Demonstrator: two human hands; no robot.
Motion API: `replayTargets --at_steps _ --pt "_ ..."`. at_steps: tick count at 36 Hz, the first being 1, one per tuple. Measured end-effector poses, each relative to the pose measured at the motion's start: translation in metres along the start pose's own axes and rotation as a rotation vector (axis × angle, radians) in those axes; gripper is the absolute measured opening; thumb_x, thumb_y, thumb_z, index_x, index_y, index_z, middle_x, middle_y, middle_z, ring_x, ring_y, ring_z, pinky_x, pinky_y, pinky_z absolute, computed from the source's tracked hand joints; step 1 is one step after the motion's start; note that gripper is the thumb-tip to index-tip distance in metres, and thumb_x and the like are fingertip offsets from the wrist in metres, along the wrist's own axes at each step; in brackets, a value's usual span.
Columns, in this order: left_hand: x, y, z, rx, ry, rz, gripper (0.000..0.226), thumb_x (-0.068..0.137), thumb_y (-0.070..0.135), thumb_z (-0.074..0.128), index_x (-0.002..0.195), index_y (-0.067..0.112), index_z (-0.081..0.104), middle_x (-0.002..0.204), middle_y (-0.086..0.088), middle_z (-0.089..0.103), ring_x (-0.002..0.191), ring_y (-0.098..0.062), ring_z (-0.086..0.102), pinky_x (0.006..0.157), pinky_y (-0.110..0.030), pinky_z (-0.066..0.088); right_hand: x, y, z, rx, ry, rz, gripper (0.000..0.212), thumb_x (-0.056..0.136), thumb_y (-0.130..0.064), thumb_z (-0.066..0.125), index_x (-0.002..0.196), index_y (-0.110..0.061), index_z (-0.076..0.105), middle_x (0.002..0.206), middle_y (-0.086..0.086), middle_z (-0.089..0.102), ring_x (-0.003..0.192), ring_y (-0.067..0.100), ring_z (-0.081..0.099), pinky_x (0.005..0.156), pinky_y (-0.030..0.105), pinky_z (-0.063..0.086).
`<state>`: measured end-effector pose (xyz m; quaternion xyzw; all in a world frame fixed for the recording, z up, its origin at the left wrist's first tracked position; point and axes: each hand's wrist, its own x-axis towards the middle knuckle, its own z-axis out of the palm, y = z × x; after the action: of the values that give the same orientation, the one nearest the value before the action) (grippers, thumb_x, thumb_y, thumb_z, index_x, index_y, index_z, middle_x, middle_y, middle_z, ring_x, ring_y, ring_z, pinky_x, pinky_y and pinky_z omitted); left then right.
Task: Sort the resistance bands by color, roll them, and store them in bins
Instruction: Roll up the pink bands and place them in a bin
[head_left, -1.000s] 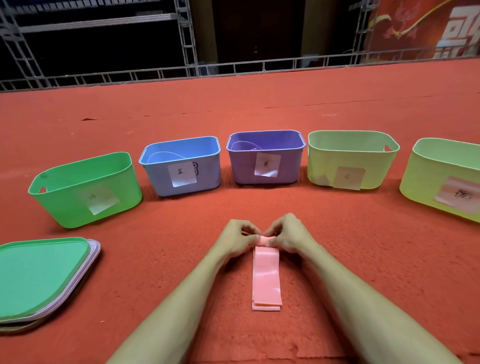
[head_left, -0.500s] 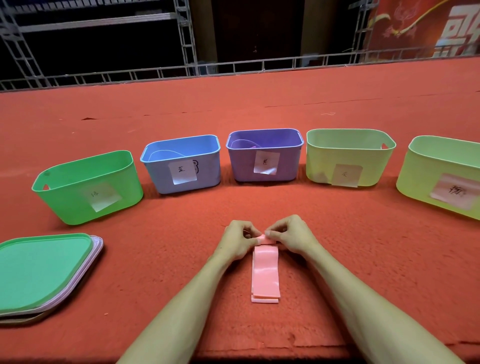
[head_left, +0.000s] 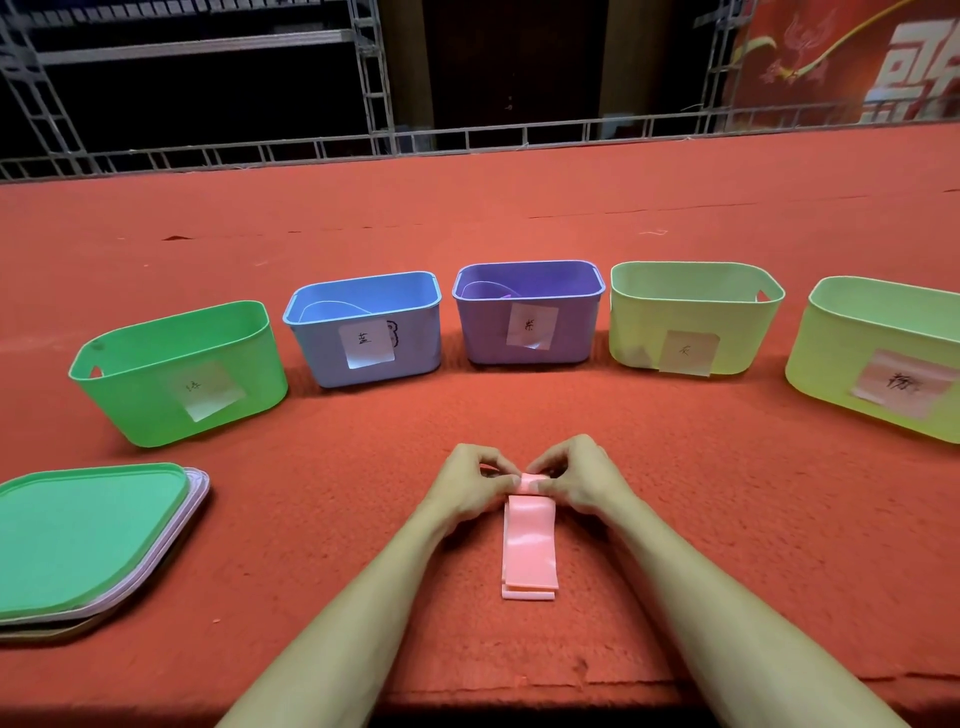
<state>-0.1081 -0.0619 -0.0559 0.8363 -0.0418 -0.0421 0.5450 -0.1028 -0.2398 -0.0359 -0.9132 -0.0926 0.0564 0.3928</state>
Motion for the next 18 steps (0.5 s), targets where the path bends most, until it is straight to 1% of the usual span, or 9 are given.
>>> replayTargets --at_steps 4,6,8,10,11,12,14,16,18 --pt "-0.001 -0.002 0.003 0.044 0.048 0.005 0.015 0.075 0.008 0.074 0.071 0.022 0.072 0.073 0.006 0.072 0.068 -0.005 0.062 0.065 -0.022 0.046 -0.004 -0.002 0.0 -0.017 -0.002 -0.014 0.02 0.071 -0.03 0.083 0.089 -0.022 0.077 0.078 -0.01 0.071 0.078 0.007 0.065 0.07 0.019 0.049" --pt "-0.002 -0.003 0.005 0.042 0.062 -0.001 0.014 0.076 0.009 0.075 0.078 0.022 0.072 0.078 0.005 0.072 0.072 -0.007 0.063 0.066 -0.021 0.046 -0.005 -0.002 0.0 -0.019 0.005 -0.015 0.017 0.071 -0.025 0.083 0.086 -0.022 0.077 0.071 -0.015 0.067 0.074 0.006 0.064 0.067 0.017 0.046" --pt "-0.002 -0.004 0.006 0.05 0.068 -0.023 0.013 0.077 0.012 0.076 0.085 0.022 0.073 0.084 0.004 0.073 0.077 -0.007 0.065 0.07 -0.022 0.049 -0.007 -0.002 0.001 -0.035 0.012 -0.017 0.016 0.071 -0.019 0.082 0.086 -0.023 0.077 0.067 -0.019 0.063 0.073 0.005 0.062 0.066 0.015 0.043" --pt "-0.002 -0.006 0.006 0.073 0.048 -0.034 0.011 0.078 0.015 0.076 0.085 0.022 0.075 0.086 0.003 0.074 0.083 -0.008 0.068 0.078 -0.026 0.054 -0.008 -0.002 0.001 -0.049 0.013 -0.03 0.017 0.071 -0.017 0.081 0.086 -0.023 0.077 0.065 -0.022 0.061 0.07 0.003 0.06 0.064 0.012 0.041" --pt "-0.002 -0.006 0.006 0.093 0.038 -0.033 0.009 0.078 0.016 0.075 0.084 0.023 0.075 0.085 0.004 0.075 0.083 -0.007 0.068 0.079 -0.026 0.054 -0.008 -0.001 0.001 -0.049 0.013 -0.035 0.017 0.071 -0.017 0.081 0.086 -0.023 0.077 0.064 -0.022 0.061 0.069 0.002 0.059 0.062 0.011 0.041" --pt "-0.002 -0.005 0.006 0.12 0.03 -0.03 0.008 0.079 0.017 0.075 0.084 0.023 0.075 0.083 0.005 0.074 0.08 -0.005 0.067 0.077 -0.024 0.052 -0.008 -0.001 0.001 -0.046 0.014 -0.037 0.017 0.071 -0.017 0.081 0.085 -0.023 0.077 0.064 -0.021 0.061 0.068 0.002 0.059 0.062 0.011 0.041" --pt "-0.003 -0.003 0.006 0.173 0.017 -0.011 0.009 0.08 0.017 0.073 0.085 0.024 0.075 0.082 0.007 0.074 0.074 0.0 0.063 0.072 -0.018 0.048 -0.009 -0.001 0.001 -0.033 0.014 -0.032 0.016 0.07 -0.02 0.082 0.085 -0.023 0.077 0.066 -0.018 0.064 0.069 0.003 0.061 0.064 0.015 0.044" --pt "-0.004 -0.001 0.005 0.202 0.006 0.013 0.009 0.08 0.018 0.074 0.086 0.025 0.074 0.084 0.008 0.074 0.074 0.0 0.063 0.072 -0.018 0.047 -0.011 -0.001 0.001 -0.018 0.017 -0.026 0.016 0.07 -0.026 0.083 0.084 -0.023 0.077 0.071 -0.014 0.068 0.073 0.005 0.063 0.067 0.02 0.048" --pt "-0.006 0.001 0.004 0.21 -0.004 0.032 0.007 0.079 0.023 0.076 0.085 0.024 0.073 0.085 0.008 0.074 0.077 -0.003 0.064 0.074 -0.019 0.048 -0.012 0.0 0.0 -0.002 0.022 -0.027 0.015 0.071 -0.034 0.082 0.082 -0.025 0.078 0.073 -0.014 0.071 0.074 0.004 0.065 0.066 0.018 0.049"
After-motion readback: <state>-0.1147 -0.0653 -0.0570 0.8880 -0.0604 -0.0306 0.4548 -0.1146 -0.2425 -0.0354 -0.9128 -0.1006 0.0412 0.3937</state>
